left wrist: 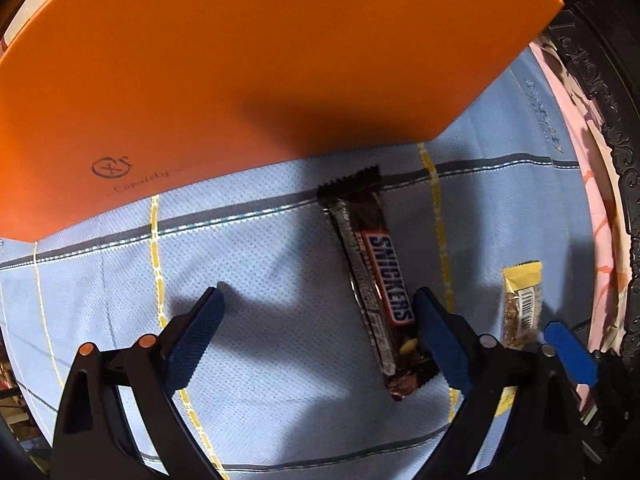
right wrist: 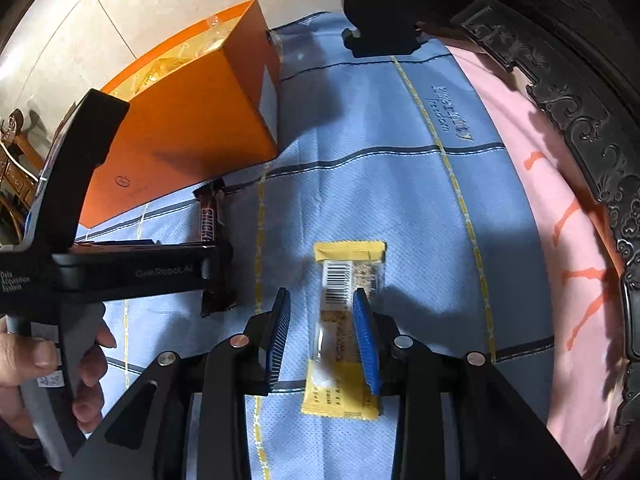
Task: Organize snacks
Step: 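Grasp the yellow granola bar with the right tool while the left tool grasps the Snickers bar, then carry both bars over the orange box and open both tools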
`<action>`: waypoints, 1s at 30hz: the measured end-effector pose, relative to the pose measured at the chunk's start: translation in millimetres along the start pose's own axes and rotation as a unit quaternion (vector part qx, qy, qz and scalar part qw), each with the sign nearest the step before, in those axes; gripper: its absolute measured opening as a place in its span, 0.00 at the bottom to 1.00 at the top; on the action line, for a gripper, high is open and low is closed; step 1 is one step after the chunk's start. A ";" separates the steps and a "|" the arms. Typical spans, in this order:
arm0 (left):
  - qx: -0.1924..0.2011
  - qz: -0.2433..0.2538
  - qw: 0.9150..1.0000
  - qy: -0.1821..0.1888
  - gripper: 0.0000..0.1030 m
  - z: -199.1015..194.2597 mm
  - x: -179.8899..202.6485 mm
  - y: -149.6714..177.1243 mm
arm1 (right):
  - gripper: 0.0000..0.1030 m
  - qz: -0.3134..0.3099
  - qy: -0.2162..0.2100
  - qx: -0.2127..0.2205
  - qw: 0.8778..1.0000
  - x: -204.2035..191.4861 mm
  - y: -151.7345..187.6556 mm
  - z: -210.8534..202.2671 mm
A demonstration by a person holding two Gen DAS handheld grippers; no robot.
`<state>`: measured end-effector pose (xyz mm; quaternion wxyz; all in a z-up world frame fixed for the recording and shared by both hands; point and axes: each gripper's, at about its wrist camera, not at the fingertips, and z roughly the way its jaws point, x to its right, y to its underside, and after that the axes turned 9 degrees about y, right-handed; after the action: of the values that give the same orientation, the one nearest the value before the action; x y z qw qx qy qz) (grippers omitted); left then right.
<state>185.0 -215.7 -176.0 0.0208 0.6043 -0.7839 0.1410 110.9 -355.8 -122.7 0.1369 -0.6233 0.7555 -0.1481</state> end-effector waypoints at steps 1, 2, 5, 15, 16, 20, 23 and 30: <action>0.005 0.003 1.000 -0.007 0.81 -0.7 0.0 -0.2 | 0.32 -0.001 0.001 0.001 1.000 -1.3 0.0 -1.0; 0.011 0.009 1.000 -0.021 0.72 -1.6 1.4 0.1 | 0.36 -0.005 0.007 0.000 1.000 -3.2 -0.2 -0.7; 0.031 0.036 0.999 -0.017 0.27 -8.7 2.9 -0.9 | 0.68 0.008 0.033 0.005 0.999 0.2 0.9 -2.5; 0.058 0.036 0.997 0.034 0.16 -51.8 -21.3 15.9 | 0.79 0.020 0.052 -0.019 0.998 9.6 8.8 13.6; 0.060 0.037 0.997 0.032 0.17 -54.6 -22.6 21.2 | 0.79 0.015 0.059 -0.021 0.998 7.7 8.5 15.6; 0.056 0.045 0.997 0.013 0.17 -61.5 -30.5 46.9 | 0.77 -0.026 0.102 -0.036 0.994 -9.0 7.3 30.8; 0.041 0.039 0.998 0.014 0.17 -55.4 -42.2 60.4 | 0.69 -0.032 0.108 -0.035 0.993 -12.9 9.3 34.2; 0.027 0.033 0.999 0.029 0.17 -59.5 -70.9 77.8 | 0.29 -0.002 0.071 -0.055 0.996 -0.4 5.1 27.1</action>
<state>121.7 -116.5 -148.5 0.0225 0.5741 -0.7985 0.1798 116.9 -355.9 -149.7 0.0484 -0.6192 0.7692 -0.1501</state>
